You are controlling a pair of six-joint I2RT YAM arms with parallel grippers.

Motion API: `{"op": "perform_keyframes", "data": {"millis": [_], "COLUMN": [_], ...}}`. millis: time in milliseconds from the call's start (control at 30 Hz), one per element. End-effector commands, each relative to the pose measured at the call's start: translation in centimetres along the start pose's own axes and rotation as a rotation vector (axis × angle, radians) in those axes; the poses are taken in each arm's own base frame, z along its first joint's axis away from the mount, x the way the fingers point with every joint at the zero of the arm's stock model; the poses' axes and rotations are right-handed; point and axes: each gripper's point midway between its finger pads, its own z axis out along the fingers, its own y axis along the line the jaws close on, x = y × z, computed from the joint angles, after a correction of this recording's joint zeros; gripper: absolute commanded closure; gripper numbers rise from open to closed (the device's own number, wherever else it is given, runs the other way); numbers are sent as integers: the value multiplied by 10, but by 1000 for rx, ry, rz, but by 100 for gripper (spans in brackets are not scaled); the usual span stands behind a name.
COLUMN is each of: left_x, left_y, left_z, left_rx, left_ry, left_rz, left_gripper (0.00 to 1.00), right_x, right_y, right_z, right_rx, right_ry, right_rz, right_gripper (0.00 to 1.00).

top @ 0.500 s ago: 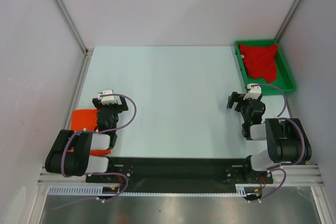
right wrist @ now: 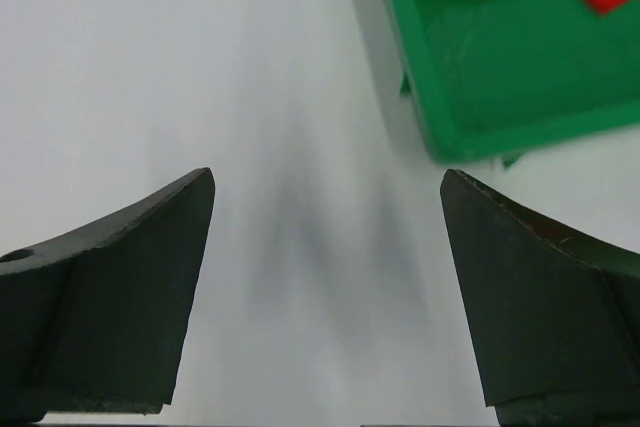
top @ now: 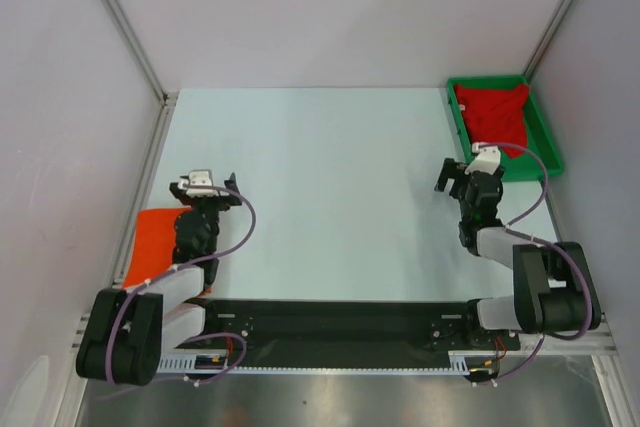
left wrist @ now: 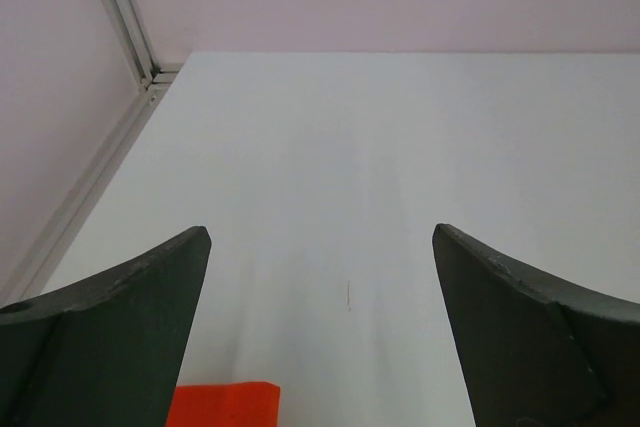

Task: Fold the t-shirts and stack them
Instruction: Grab the tshirt from the pile

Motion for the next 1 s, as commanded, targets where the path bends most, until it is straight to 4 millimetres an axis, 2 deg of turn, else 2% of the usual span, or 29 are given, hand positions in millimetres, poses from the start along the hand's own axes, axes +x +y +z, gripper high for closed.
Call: {"op": "perform_keyframes", "data": {"millis": [0, 33, 67, 100, 167, 233, 267, 300, 333, 367, 400, 467, 500, 533, 600, 633, 700, 733, 800, 833, 867, 967], "left_x": [-17, -15, -9, -7, 2, 0, 1, -1, -1, -1, 0, 0, 0, -1, -2, -2, -3, -3, -9, -8, -10, -19], "left_y": [11, 14, 21, 24, 29, 29, 28, 25, 22, 18, 12, 6, 6, 12, 18, 22, 22, 20, 14, 14, 14, 16], "left_z": [-5, -7, -12, -13, -18, -20, -20, -20, -19, -16, -15, -10, -9, -9, -8, -8, -7, -6, -6, -7, -7, -11], "left_rx": [-51, -71, -119, -139, -181, -185, -182, -164, -149, -130, -100, -67, -73, -108, -150, -173, -176, -168, -128, -126, -126, -131], "left_ry": [-36, -32, -16, -8, 23, 17, 24, 26, 31, 48, 64, 98, 102, 104, 106, 107, 114, 116, 109, 116, 115, 100], "left_rz": [-15, -42, -73, -95, -147, -169, -175, -185, -189, -189, -185, -168, -178, -183, -206, -209, -211, -207, -199, -199, -199, -196], "left_gripper": [0, 0, 0, 0, 0, 0, 0, 0, 0, 0, 0, 0, 0, 0, 0, 0, 0, 0, 0, 0, 0, 0], "right_x": [-59, -66, -83, -90, -109, -120, -109, -129, -131, -120, -124, -115, -101, -110, -103, -94, -81, -65, -66, -47, -58, -52], "right_y": [-13, -8, -14, -19, -42, -53, -68, -68, -82, -94, -100, -105, -104, -102, -97, -100, -99, -99, -90, -92, -91, -96], "right_z": [1, 1, 5, 7, 15, 24, 31, 42, 49, 55, 74, 91, 105, 117, 133, 147, 159, 168, 186, 193, 202, 220], "right_rx": [189, 198, 251, 291, 418, 467, 502, 503, 540, 540, 538, 506, 484, 458, 399, 398, 367, 360, 277, 274, 262, 275], "right_ry": [-44, -48, -44, -34, -4, -1, 55, 35, 39, 110, 139, 201, 243, 232, 258, 278, 311, 341, 336, 378, 359, 362], "right_rz": [-15, -26, -29, -9, -8, 9, 18, 51, 126, 154, 194, 258, 263, 278, 300, 309, 331, 333, 342, 347, 362, 399], "right_gripper": [0, 0, 0, 0, 1, 0, 1, 3, 6, 8, 10, 8, 5, 2, 0, 0, 0, 0, 0, 1, 2, 9]}}
